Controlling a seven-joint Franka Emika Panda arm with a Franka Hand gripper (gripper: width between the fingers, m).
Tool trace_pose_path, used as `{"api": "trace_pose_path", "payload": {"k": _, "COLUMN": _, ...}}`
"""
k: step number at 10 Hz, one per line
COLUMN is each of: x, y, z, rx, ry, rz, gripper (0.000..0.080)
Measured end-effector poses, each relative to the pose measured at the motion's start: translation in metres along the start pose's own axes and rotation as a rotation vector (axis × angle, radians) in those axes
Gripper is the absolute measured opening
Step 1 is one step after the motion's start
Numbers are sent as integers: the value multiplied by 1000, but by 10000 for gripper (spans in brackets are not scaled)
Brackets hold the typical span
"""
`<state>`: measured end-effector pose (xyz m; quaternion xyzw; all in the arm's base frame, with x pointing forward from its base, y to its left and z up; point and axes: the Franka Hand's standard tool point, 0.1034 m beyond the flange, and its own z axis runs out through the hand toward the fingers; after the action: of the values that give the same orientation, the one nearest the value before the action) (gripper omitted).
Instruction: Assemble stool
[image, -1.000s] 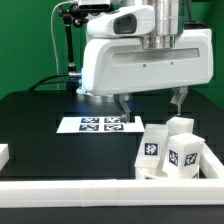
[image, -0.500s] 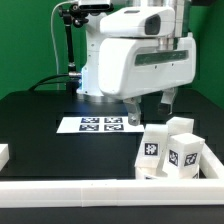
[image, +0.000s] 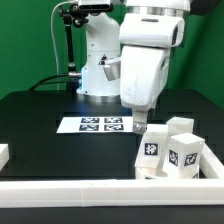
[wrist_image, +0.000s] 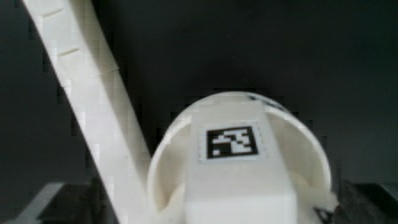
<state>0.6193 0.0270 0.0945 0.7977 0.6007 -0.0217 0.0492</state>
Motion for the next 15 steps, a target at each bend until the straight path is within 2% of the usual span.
{"api": "trace_pose_path", "payload": {"k": 6, "x": 6, "y": -6, "z": 14, "rx": 16, "ry": -16, "rz": -15, "gripper": 649}}
{"api": "trace_pose_path", "payload": {"k": 7, "x": 4, "y": -6, "z": 16, "rx": 20, "ry": -18, "rz": -12, "gripper": 520}}
{"api": "trace_pose_path", "payload": {"k": 8, "x": 3, "y": -6, "z": 17, "rx": 21, "ry": -19, "rz": -10, "gripper": 520}}
{"api": "trace_pose_path", "payload": {"k": 9, "x": 2, "y": -6, "z": 17, "rx": 21, "ry": -19, "rz": -9, "gripper": 382}}
{"api": "trace_pose_path", "payload": {"k": 10, "x": 2, "y": -6, "z": 17, "rx": 21, "ry": -19, "rz": 2, "gripper": 337}}
{"api": "trace_pose_path", "payload": {"k": 13, "x": 1, "y": -6, "z": 17, "rx": 25, "ry": -20, "rz": 79, "gripper": 337}}
{"api": "trace_pose_path", "payload": {"k": 15, "x": -3, "y": -4, "z": 18, "rx": 50, "ry": -35, "rz": 294, "gripper": 337}}
